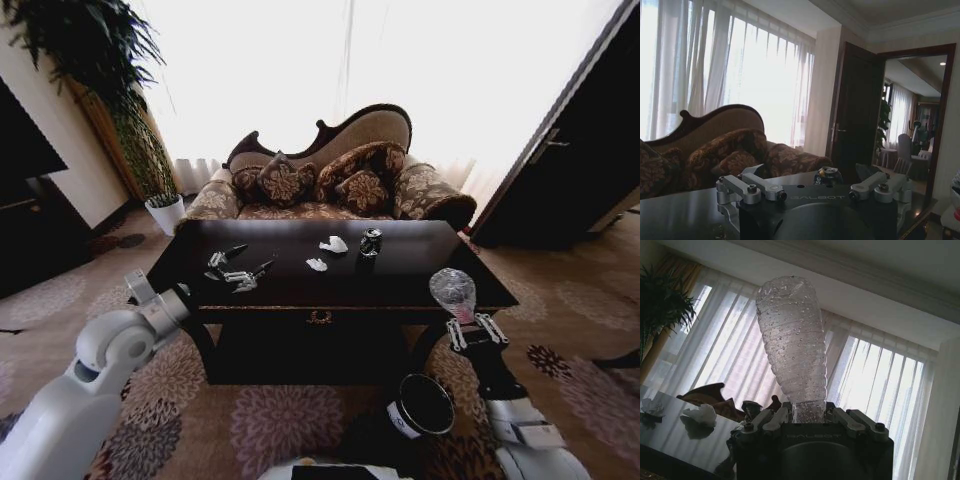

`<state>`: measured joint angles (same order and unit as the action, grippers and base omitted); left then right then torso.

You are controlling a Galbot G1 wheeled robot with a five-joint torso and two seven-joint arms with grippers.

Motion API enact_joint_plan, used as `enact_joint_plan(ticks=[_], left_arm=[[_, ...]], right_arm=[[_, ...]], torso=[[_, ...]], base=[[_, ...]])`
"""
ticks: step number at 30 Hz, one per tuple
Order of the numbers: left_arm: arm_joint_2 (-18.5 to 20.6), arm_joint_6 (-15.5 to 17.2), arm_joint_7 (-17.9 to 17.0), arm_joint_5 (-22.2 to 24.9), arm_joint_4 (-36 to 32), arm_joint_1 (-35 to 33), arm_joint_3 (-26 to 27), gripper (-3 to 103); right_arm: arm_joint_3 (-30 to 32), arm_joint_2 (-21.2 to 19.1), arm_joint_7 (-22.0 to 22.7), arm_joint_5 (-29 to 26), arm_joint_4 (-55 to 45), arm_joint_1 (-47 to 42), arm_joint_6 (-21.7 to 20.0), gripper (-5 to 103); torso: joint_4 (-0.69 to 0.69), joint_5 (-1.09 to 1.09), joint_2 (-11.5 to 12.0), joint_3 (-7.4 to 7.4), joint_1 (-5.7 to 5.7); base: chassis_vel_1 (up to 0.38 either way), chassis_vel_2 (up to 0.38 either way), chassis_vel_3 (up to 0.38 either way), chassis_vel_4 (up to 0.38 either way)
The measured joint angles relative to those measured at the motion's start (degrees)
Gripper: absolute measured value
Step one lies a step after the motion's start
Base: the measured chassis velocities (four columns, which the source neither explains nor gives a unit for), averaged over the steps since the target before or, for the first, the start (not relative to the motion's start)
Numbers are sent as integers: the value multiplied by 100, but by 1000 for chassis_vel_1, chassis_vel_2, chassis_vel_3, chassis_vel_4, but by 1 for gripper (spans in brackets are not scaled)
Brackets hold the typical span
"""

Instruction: Move to the front of the table and place the trash on the table into the trash bin.

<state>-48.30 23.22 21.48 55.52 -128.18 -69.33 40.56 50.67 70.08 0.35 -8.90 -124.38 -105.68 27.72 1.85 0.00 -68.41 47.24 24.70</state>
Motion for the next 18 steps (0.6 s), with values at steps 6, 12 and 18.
enact_joint_plan(ticks=[6, 12, 18], left_arm=[[-71, 0, 28, -18, -3, -171, 154, 100], [-148, -20, 59, -27, -3, -254, 266, 100], [-174, -26, 66, -27, 18, -238, 267, 100]], right_arm=[[-108, 27, 35, -454, 487, -5, 122, 25], [-259, 191, 42, -313, 1351, 27, 597, 25], [-314, 240, 18, -243, 2267, 340, 926, 25]], torso=[[0, -1, 0, 0, 1], [0, -1, 0, 0, 0], [0, 0, 0, 0, 0]], base=[[0, 0, 0, 0], [0, 0, 0, 0], [0, 0, 0, 0]])
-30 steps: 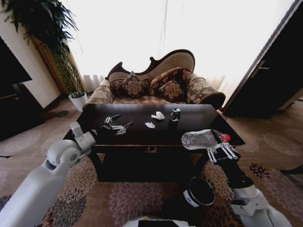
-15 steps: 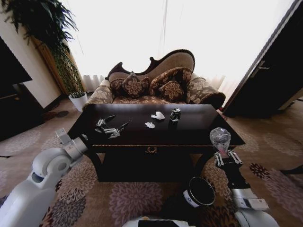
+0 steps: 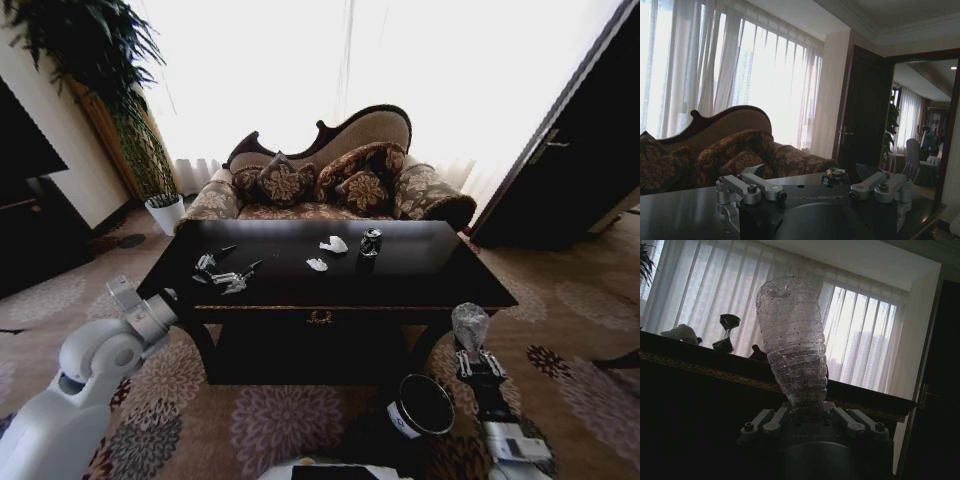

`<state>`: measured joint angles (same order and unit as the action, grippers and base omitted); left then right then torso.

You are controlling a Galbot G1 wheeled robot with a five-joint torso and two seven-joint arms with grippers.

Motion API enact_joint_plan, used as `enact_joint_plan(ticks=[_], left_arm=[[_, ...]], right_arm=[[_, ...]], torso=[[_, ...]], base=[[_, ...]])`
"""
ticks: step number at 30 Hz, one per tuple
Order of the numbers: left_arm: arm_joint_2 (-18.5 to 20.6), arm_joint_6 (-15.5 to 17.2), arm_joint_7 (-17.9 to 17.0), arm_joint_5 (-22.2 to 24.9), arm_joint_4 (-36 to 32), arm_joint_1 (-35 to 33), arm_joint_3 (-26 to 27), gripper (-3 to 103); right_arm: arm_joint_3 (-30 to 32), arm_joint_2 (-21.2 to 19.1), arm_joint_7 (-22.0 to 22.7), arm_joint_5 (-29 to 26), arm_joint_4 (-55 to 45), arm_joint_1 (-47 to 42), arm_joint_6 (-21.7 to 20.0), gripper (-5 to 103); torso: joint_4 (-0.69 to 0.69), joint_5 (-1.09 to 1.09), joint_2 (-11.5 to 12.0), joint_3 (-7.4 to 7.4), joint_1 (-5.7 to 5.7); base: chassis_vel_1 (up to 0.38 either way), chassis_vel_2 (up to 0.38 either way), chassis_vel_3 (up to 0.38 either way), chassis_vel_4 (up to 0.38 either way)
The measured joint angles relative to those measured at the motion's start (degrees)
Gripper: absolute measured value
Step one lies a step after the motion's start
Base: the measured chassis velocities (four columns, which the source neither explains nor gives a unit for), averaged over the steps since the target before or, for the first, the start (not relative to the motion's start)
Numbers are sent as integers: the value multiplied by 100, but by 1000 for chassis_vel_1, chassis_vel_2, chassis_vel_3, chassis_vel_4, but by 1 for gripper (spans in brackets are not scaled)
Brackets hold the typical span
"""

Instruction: Move to the front of the table and place the trash on the table into the trash bin.

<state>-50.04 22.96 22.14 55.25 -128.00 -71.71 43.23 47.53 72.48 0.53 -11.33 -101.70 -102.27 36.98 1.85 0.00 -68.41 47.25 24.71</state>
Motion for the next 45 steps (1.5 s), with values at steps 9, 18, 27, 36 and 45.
enact_joint_plan(ticks=[9, 18, 27, 36, 45], left_arm=[[6, -16, 11, 15, 35, 1, 35, 100], [70, -69, 25, 95, 90, 16, 148, 100], [104, -82, 27, 109, 108, 31, 142, 100], [205, -101, 45, 164, 169, 14, 230, 100], [158, -104, 51, 140, 205, 95, 69, 100]], right_arm=[[-154, 154, -4, -39, 1186, 609, 122, 25], [-223, 190, -42, -335, 2242, 1159, 57, 25], [-280, 153, -538, -1132, 3413, 1835, 56, 25], [-191, 204, -1020, -1574, 3992, 2090, 51, 25], [-130, 292, -1134, -1688, 4006, 2176, 60, 25]], torso=[[0, -1, 0, 0, 0], [0, -1, 0, 0, 0], [0, -1, 1, 1, 0], [-1, -1, 1, 0, 0], [0, -1, 1, 0, 0]], base=[[0, 0, 0, 0], [0, 0, 0, 0], [0, 0, 0, 0], [0, 0, 0, 0], [0, 0, 0, 0]])
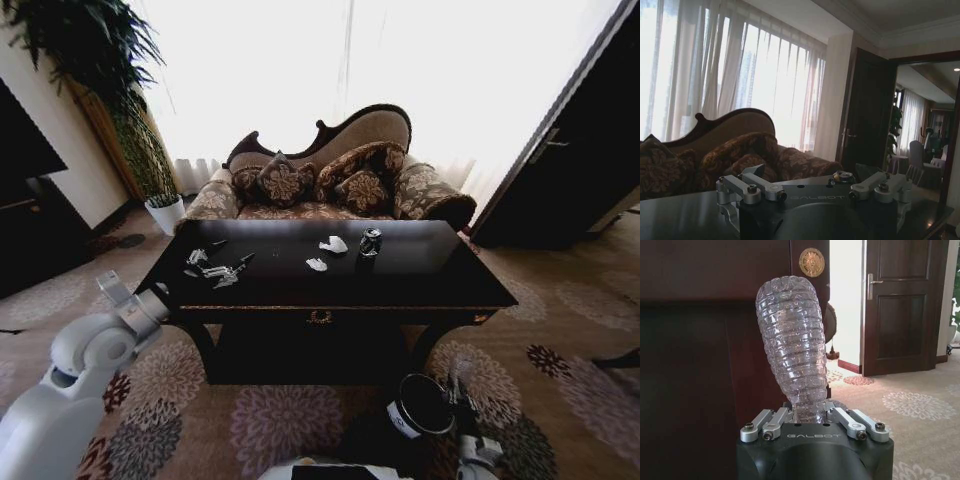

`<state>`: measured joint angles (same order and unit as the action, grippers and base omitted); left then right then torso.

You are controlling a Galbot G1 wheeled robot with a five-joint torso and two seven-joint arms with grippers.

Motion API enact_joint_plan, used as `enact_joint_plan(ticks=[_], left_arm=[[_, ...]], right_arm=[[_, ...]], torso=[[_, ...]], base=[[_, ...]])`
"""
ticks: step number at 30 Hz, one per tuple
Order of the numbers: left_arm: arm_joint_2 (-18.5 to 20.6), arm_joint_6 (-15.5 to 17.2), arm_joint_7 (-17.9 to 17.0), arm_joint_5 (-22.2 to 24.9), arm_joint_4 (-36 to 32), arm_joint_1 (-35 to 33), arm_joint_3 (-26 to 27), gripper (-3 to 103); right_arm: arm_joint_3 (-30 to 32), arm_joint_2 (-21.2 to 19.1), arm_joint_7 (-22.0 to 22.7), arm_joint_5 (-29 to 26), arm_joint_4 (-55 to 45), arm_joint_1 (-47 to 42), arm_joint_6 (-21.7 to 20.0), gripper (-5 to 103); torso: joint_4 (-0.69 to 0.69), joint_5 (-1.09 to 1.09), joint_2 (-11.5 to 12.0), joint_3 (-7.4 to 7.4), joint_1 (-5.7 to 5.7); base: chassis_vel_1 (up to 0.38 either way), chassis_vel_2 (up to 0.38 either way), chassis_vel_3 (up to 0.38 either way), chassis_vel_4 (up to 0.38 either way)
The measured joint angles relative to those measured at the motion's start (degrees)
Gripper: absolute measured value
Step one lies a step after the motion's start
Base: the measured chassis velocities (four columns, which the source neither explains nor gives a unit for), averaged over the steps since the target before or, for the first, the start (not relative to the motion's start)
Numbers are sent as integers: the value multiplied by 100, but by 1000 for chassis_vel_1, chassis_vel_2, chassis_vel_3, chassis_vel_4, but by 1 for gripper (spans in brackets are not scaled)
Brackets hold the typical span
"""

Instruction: Move to the front of the table and place the trash on the table into the trash bin.

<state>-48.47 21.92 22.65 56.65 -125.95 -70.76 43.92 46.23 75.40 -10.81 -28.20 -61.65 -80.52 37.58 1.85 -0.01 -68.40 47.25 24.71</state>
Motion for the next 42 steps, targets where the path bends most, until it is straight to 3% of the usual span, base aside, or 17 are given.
enact_joint_plan(ticks=[13, 16, 19, 22, 25, 29, 32, 34, 42], left_arm=[[101, -11, 44, 17, 20, -15, 79, 100], [57, -11, 53, 5, 25, -8, 39, 100], [38, -11, 59, -7, 25, -20, 30, 100], [36, -11, 71, -13, 23, -36, 37, 100], [47, -12, 75, -13, 20, -43, 53, 100], [55, -14, 78, -13, 4, -60, 69, 100], [53, -15, 79, -13, -3, -71, 71, 100], [46, -16, 80, -13, -6, -81, 74, 100], [18, -23, 66, -13, 13, -70, 105, 100]], right_arm=[[13, 46, -65, 7, -44, 2, -12, 22], [7, 70, -169, 22, -54, -54, -14, 35], [6, 81, -196, 33, -55, -71, -16, 40], [1, 90, -215, 38, -74, -77, -18, 57], [-4, 98, -217, 39, -96, -78, -21, 62], [-13, 115, -218, 47, -114, -78, -24, 84], [-12, 115, -218, 51, -114, -77, -25, 89], [-9, 105, -223, 61, -114, -81, -25, 98], [64, 49, -221, 60, -343, -234, -17, 100]], torso=[[0, 0, 0, 0, 0], [0, 0, 0, 0, 0], [0, 0, 0, 0, -1], [0, 0, 0, 0, 0], [0, 1, 0, 0, 0], [0, 0, 0, 0, -1], [0, 0, 0, 0, 0], [0, 1, 0, 0, 0], [0, 1, -1, 0, 0]], base=[[0, 0, 0, 0], [0, 0, 0, 0], [0, 0, 0, 0], [0, 0, 0, 0], [0, 0, 0, 0], [0, 0, 0, 0], [0, 0, 0, 0], [0, 0, 0, 0], [0, 0, 0, 0]])
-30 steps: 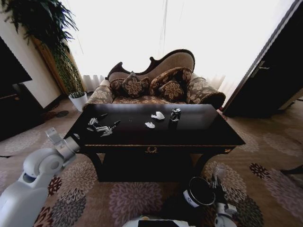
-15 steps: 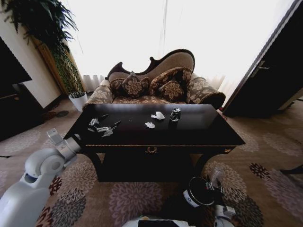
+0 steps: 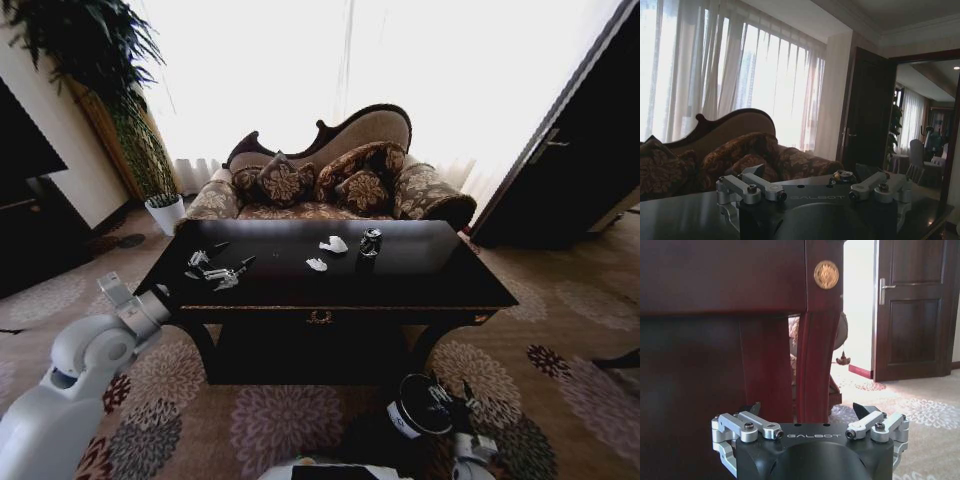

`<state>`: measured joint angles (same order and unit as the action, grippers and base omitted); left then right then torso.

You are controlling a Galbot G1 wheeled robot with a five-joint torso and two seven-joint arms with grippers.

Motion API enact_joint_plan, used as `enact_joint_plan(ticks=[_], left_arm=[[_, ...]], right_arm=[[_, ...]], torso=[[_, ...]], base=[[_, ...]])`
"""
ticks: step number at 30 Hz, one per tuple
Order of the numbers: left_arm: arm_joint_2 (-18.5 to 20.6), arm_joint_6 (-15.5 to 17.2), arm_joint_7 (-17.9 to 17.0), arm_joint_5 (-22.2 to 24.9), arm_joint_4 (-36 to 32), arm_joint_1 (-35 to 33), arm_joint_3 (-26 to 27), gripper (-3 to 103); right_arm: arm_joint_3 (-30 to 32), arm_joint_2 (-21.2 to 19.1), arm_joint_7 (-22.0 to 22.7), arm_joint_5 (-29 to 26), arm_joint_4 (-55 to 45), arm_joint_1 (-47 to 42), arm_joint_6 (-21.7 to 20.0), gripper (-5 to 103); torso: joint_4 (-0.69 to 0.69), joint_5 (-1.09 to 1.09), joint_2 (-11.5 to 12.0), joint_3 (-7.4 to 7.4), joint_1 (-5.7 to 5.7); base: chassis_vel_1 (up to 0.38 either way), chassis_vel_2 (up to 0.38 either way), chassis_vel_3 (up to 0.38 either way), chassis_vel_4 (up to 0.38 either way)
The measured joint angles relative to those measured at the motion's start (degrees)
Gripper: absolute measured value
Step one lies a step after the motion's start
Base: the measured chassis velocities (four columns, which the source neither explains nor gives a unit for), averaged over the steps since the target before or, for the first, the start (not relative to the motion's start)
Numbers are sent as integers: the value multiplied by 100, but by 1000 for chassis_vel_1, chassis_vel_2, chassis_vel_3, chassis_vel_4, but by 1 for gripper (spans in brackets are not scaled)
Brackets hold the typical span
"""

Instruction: Move to the front of the table and place the trash on the table into the trash bin.

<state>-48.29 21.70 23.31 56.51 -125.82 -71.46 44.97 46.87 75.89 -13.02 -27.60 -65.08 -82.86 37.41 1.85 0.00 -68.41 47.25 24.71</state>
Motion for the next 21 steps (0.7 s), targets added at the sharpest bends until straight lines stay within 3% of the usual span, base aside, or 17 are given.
enact_joint_plan(ticks=[14, 18, 21], left_arm=[[-128, -29, -30, 0, 130, 85, 13, 100], [-128, -28, -147, 20, 129, -3, 146, 100], [-132, -14, -237, 28, 120, -139, 322, 100]], right_arm=[[644, -72, 460, -90, -1344, -809, -48, 100], [724, -95, 364, -74, -1574, -1059, 89, 100], [711, -162, 252, -20, -1787, -1279, 187, 100]], torso=[[1, -1, 0, 0, 0], [3, 0, 0, 0, 0], [-2, 0, 0, 0, 0]], base=[[0, 0, 0, 0], [0, 0, 0, 0], [0, 0, 0, 0]])
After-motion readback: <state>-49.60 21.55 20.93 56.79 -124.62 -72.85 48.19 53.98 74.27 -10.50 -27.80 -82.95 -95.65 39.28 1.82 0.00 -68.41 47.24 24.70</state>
